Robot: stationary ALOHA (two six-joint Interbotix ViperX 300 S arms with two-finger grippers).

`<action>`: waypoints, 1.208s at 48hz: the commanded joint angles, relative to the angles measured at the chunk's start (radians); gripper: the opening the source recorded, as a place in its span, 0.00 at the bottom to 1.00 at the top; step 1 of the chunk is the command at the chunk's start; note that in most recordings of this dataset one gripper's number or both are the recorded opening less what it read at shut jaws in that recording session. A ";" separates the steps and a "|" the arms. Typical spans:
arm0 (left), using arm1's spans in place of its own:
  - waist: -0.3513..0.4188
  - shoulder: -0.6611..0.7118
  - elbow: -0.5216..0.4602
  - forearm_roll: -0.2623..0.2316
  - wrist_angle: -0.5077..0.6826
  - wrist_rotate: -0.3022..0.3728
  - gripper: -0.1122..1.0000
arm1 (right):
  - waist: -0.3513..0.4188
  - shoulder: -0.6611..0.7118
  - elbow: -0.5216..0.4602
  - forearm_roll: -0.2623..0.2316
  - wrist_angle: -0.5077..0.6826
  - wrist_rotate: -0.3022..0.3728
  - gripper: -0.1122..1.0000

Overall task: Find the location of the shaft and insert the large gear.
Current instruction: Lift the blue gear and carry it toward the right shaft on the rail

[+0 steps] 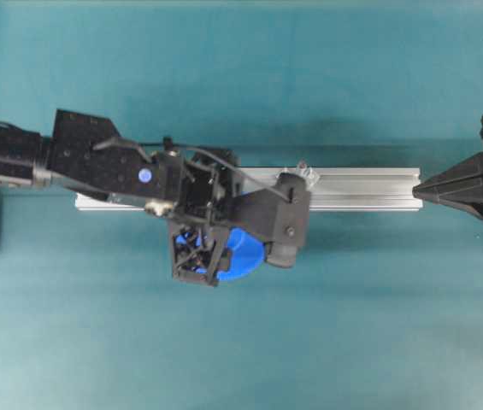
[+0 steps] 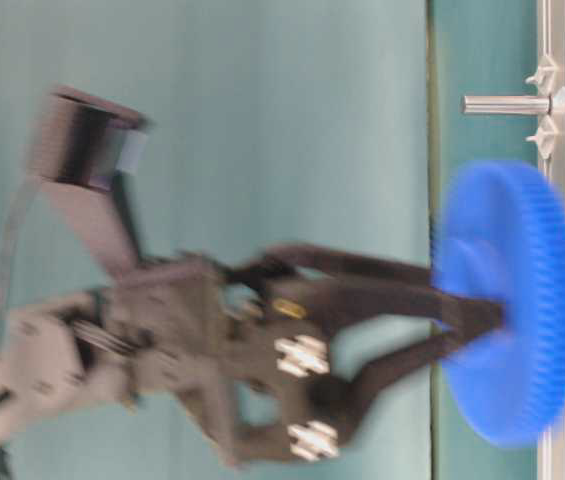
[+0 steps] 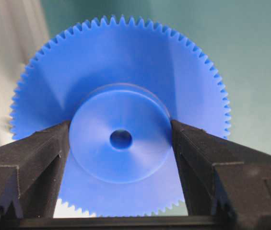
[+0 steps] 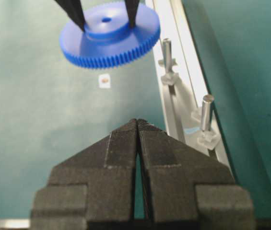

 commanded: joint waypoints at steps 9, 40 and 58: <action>0.037 0.006 -0.126 0.003 0.025 0.061 0.74 | -0.005 -0.003 -0.011 0.002 0.005 0.008 0.11; 0.118 0.109 -0.287 0.006 0.034 0.187 0.74 | -0.037 -0.043 -0.011 0.002 0.035 0.008 0.11; 0.149 0.198 -0.385 0.006 0.043 0.210 0.74 | -0.037 -0.044 -0.011 0.002 0.035 0.008 0.11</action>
